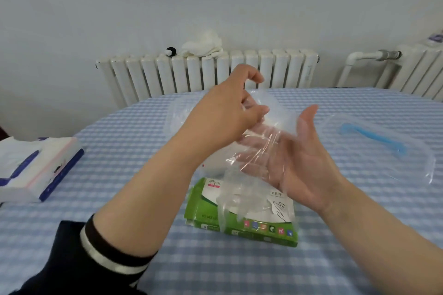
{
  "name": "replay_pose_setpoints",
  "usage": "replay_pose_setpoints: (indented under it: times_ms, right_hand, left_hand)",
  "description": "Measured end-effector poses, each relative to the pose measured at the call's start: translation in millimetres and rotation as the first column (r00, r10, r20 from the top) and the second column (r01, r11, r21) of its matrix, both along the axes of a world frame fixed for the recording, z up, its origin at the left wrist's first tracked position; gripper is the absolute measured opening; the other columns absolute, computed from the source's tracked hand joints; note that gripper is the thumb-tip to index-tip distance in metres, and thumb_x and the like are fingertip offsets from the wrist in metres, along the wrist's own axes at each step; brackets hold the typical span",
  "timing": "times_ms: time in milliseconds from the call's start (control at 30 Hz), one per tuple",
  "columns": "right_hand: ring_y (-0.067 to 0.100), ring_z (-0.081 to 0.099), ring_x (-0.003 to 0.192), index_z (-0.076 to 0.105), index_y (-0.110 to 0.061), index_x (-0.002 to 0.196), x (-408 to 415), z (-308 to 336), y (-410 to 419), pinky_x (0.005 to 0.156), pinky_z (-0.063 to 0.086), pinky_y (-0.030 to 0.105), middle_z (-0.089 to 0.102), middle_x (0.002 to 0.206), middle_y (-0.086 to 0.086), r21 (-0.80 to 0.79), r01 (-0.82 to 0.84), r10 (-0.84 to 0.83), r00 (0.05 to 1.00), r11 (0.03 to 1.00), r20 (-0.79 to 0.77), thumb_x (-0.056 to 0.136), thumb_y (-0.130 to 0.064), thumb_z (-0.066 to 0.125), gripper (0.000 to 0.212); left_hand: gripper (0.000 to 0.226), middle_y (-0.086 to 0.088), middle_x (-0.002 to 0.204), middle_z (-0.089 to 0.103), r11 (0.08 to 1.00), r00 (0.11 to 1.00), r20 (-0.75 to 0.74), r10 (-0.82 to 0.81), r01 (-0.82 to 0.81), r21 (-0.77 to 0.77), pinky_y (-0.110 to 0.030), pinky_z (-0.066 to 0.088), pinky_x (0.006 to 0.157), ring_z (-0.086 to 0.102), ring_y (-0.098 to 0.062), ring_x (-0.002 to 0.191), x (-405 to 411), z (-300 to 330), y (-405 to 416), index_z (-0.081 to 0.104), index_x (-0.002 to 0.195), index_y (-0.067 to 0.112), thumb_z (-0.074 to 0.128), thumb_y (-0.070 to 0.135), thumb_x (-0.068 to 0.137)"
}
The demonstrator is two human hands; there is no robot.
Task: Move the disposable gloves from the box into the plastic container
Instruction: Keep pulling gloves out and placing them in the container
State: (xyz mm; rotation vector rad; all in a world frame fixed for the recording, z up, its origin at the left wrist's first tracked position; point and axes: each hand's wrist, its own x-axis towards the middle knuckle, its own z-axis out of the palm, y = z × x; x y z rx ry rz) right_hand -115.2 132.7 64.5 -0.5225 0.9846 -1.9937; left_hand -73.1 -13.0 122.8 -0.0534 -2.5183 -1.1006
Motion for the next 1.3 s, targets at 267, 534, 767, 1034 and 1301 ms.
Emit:
replay_pose_setpoints:
  times_ms: [267, 534, 767, 1034, 1301]
  right_hand:
    - [0.015, 0.063, 0.049, 0.058, -0.006, 0.111, -15, 14, 5, 0.051, 0.055, 0.026, 0.068, 0.07, 0.004, 0.257, 0.316, -0.262, 0.939, 0.913, -0.223, 0.085, -0.001, 0.06, 0.027]
    - [0.011, 0.052, 0.051, 0.053, -0.016, 0.121, -85, 27, -2, 0.051, 0.047, 0.026, 0.07, 0.086, 0.003, 0.403, 0.704, -0.229, 0.62, 0.585, -0.75, 0.095, -0.013, 0.057, 0.026]
    - [0.025, 0.05, 0.112, 0.05, -0.015, 0.129, -87, 28, -28, 0.076, 0.035, 0.03, 0.051, 0.127, 0.006, -0.011, 0.95, 0.205, -0.079, 0.313, -0.976, 0.097, -0.02, 0.049, 0.032]
    - [0.024, 0.05, 0.125, 0.028, -0.026, 0.149, -82, 31, -83, 0.105, 0.039, 0.037, 0.043, 0.146, 0.001, 0.706, 0.633, 0.794, 0.229, 0.318, -0.563, 0.087, -0.055, 0.061, 0.076]
    - [0.028, 0.054, 0.109, 0.053, -0.028, 0.128, -122, -2, -96, 0.101, 0.039, 0.043, 0.052, 0.135, 0.005, 0.829, 0.557, 0.891, 0.345, 0.058, -0.294, 0.052, -0.049, 0.05, 0.079]
  left_hand:
    - [0.02, 0.005, 0.081, 0.071, 0.98, 0.988, -0.011, 0.152, -0.152, -0.126, -0.026, 0.041, 0.055, 0.052, -0.008, 0.059, -38, 13, -40, 0.046, 0.106, 0.026, 0.061, 0.026, 0.093]
    - [0.016, -0.008, 0.079, 0.06, 0.845, 0.895, -0.022, 0.445, -0.428, -0.321, -0.039, 0.043, 0.056, 0.054, -0.025, 0.065, -59, -30, -83, 0.046, 0.11, 0.015, 0.045, 0.007, 0.095]
    - [0.023, 0.0, 0.068, 0.04, 0.619, 0.839, -0.013, 0.544, -0.412, -0.669, -0.029, 0.026, 0.05, 0.042, -0.021, 0.066, -61, -46, -84, 0.049, 0.102, 0.012, 0.04, -0.004, 0.088]
    - [0.014, 0.0, 0.071, 0.043, 0.464, 0.816, 0.133, 0.563, -0.178, -0.868, -0.031, 0.033, 0.066, 0.045, -0.02, 0.08, -62, -45, -80, 0.056, 0.09, 0.011, 0.052, 0.022, 0.098]
    - [0.027, -0.016, 0.137, 0.044, 0.38, 0.674, 0.452, 0.585, 0.264, -0.886, -0.036, 0.031, 0.104, 0.036, -0.034, 0.127, -58, -39, -85, 0.059, 0.119, 0.007, 0.046, 0.022, 0.101]
